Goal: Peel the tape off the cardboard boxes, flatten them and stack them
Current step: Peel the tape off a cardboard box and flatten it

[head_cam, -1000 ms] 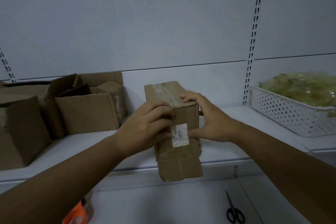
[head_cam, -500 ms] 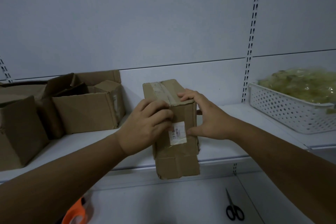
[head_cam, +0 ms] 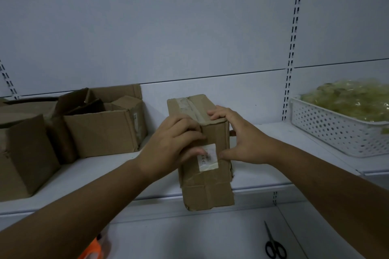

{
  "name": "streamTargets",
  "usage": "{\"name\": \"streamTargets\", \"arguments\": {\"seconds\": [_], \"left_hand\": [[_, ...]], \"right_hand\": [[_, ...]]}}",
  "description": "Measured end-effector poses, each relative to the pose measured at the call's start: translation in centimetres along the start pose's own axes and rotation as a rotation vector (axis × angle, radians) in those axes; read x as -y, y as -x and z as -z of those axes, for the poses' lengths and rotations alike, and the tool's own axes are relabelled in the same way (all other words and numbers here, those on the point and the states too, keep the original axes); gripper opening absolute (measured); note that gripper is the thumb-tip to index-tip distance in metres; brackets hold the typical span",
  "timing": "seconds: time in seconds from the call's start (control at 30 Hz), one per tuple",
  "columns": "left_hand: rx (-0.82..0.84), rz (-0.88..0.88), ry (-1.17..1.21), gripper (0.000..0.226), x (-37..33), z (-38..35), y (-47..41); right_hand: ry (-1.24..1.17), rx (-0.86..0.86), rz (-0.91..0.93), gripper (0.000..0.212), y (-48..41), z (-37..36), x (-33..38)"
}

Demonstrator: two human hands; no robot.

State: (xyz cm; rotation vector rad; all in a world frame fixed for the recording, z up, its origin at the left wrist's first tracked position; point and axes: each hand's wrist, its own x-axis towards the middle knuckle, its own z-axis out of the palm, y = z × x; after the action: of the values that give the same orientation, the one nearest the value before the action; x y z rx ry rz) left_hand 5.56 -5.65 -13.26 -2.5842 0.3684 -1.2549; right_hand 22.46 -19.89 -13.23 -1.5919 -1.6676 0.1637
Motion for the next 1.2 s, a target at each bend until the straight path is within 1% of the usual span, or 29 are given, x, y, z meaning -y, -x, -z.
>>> {"name": "streamTargets", "arguments": {"seconds": [0.17,0.27,0.33,0.47,0.63,0.8,0.9,1.03,1.1,1.13,1.2], "left_hand": [[-0.042,-0.089,-0.068,0.014,0.3,-0.5,0.4],[-0.070,-0.117,-0.151,0.010,-0.1,-0.8,0.5],[-0.061,-0.115,-0.175,0.015,-0.4,-0.9,0.4],[-0.011,-0.059,-0.117,0.023,-0.4,-0.6,-0.1],[0.027,0.043,-0.058,0.024,-0.9,0.1,-0.9],[0.064,0.236,0.060,0.028,-1.2,0.8,-1.8],[0.065,0.319,0.121,0.028,-1.3,0.9,-1.8],[0.022,0.331,0.133,0.027,-1.4,0.8,-1.8],[-0.016,0.342,0.231,0.025,-1.2,1.1,-1.8],[-0.001,0.320,0.270,0.028,-1.1,1.3,-1.7],[0.058,0.241,0.212,0.041,-0.9,1.3,-1.4]], "right_hand": [[0.005,-0.004,-0.002,0.074,0.0,-0.1,0.0],[-0.001,-0.018,-0.009,0.074,0.1,-0.3,-0.2],[0.001,-0.026,-0.011,0.074,0.1,-0.4,-0.2],[0.011,-0.025,0.001,0.074,-0.1,-0.4,-0.3],[0.031,-0.016,0.002,0.075,-0.1,-0.5,-0.3],[0.058,-0.006,0.011,0.074,-0.2,-0.4,-0.2],[0.050,-0.007,0.009,0.071,-0.1,-0.5,-0.2],[0.014,-0.062,0.023,0.053,-0.3,-0.8,-0.3],[0.003,-0.075,0.016,0.048,-0.4,-0.9,-0.4],[0.000,-0.078,0.013,0.047,-0.4,-1.0,-0.4],[0.000,-0.090,0.019,0.047,-0.4,-1.1,-0.5]]}}
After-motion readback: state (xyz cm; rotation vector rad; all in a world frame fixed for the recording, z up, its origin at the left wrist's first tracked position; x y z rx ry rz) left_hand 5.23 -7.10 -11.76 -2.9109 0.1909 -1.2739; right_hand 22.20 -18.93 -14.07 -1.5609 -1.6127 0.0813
